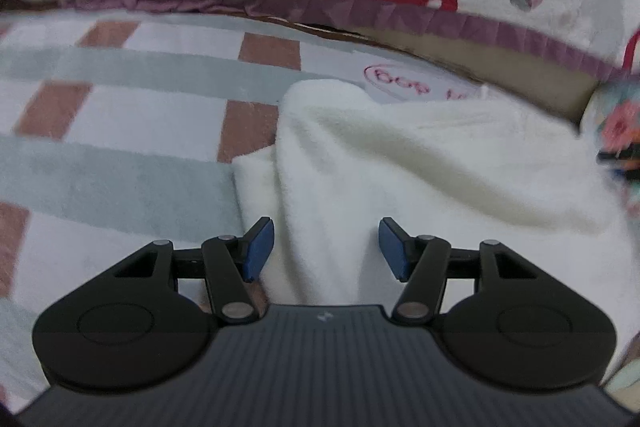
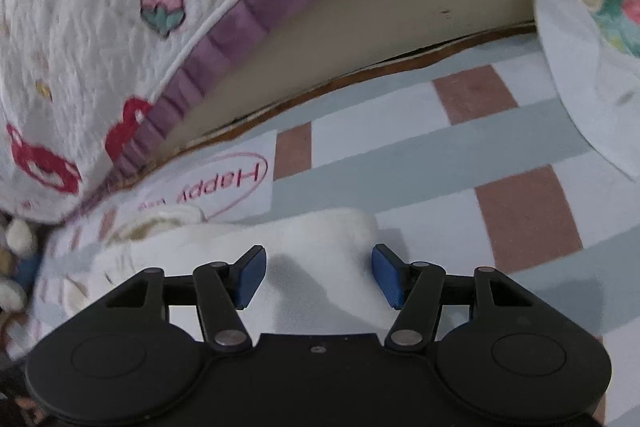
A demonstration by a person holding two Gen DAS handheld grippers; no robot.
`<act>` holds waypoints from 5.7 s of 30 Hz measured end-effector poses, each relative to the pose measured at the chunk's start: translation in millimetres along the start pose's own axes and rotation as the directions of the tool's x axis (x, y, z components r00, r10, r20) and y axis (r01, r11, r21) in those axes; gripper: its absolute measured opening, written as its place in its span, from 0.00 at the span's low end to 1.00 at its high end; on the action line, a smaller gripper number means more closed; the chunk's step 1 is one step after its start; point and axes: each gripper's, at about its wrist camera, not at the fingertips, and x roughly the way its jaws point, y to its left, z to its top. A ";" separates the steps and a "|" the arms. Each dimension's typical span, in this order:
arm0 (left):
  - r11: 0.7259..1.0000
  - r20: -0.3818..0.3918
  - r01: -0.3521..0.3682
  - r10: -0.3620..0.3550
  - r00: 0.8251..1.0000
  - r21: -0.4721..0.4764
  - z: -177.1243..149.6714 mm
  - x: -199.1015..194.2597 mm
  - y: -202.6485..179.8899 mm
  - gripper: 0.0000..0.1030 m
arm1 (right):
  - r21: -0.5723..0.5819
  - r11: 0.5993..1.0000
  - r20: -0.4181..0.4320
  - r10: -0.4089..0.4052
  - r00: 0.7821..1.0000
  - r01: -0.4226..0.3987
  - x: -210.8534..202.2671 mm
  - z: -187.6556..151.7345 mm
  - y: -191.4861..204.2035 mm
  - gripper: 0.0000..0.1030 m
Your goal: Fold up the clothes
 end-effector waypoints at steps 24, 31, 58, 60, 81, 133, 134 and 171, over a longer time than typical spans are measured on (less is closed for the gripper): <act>0.998 0.104 0.035 -0.030 0.994 -0.043 15.4 -2.7 -1.7 0.07 | -0.255 0.947 0.389 -0.085 0.917 0.196 -72.9 -23.8 72.3 0.06; 0.980 0.080 0.101 -0.089 0.993 -0.172 8.8 3.3 19.7 0.07 | -0.188 0.956 0.374 -0.144 0.916 0.227 -82.1 -18.3 43.6 0.06; 0.995 0.096 0.093 -0.088 0.992 -0.049 21.0 -17.9 -34.6 0.33 | -0.372 0.893 0.298 -0.144 0.943 0.254 -53.7 -49.8 88.7 0.41; 0.987 0.078 0.159 -0.159 0.984 0.010 16.6 -18.5 -63.1 0.35 | -0.440 0.877 0.238 -0.094 0.967 0.194 -46.5 -64.1 109.1 0.41; 0.933 -0.128 0.309 -0.289 0.949 0.186 -31.4 -5.8 -162.8 0.40 | -0.612 0.791 -0.069 -0.071 0.995 0.014 -15.6 -148.2 162.0 0.49; 0.972 -0.092 0.225 -0.231 0.969 -0.074 -27.9 -107.6 -86.0 0.32 | -0.252 0.855 0.192 0.503 0.843 -0.453 -140.6 -124.7 200.5 0.21; 0.971 -0.043 0.202 -0.209 0.977 -0.127 -23.5 -116.8 -64.5 0.32 | -0.287 0.827 0.141 0.535 0.833 -0.483 -132.2 -122.6 221.5 0.21; 0.619 0.117 0.436 -0.487 0.866 -0.653 -58.2 -75.1 63.5 0.39 | -0.540 0.702 -0.312 0.345 0.885 -0.464 14.4 -216.7 353.1 0.22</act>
